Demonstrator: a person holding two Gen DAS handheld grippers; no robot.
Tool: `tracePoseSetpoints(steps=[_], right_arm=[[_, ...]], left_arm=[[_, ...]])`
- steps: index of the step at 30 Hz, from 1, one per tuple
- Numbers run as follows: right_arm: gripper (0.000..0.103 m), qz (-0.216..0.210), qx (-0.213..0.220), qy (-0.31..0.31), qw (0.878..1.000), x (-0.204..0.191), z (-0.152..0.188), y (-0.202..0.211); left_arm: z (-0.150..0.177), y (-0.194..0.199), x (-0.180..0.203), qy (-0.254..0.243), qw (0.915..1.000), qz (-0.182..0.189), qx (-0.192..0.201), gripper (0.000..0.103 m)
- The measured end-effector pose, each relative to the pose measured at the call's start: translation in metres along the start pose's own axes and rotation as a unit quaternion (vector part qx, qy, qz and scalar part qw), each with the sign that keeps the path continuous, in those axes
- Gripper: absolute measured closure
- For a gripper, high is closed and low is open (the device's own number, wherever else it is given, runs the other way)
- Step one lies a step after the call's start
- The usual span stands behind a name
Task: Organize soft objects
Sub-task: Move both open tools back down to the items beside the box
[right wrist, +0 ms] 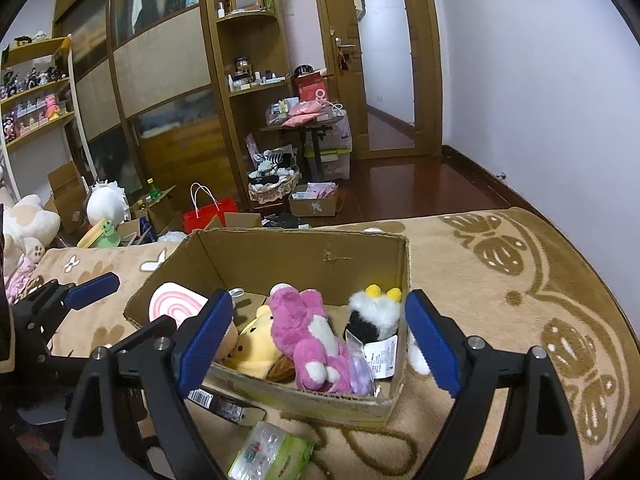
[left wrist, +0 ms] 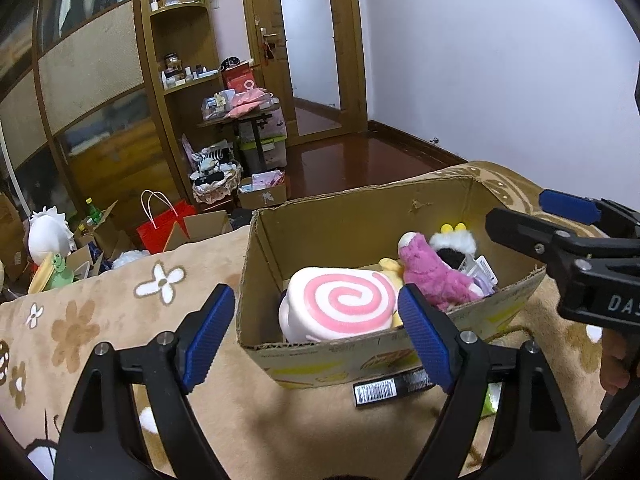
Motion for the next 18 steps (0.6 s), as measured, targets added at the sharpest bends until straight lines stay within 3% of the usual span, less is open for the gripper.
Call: tracePoseSetpoints(steps=[3,18], right_arm=[[0.003,0.000,0.003,-0.002,1.000,0.000,0.000,0.009],[0.000,0.017,0.018,0.020,0.999,-0.010,0.007,0.055]], left_arm=[[0.001,0.007,-0.002,0.006,1.0000,-0.005,0.006,0.010],[0.010,0.052,-0.017,0.045,0.9989,0.001,0.008,0.006]])
Point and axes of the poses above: each gripper's, at about its wrist camera, not at the fingertips, and y roughly against the way its jaws point, x to its right, z to its underside, the point moved 2 cm from there along -y, roughly the way its jaws point, and after that the axes turned 5 degrees about -y, right-handed, at the moved point
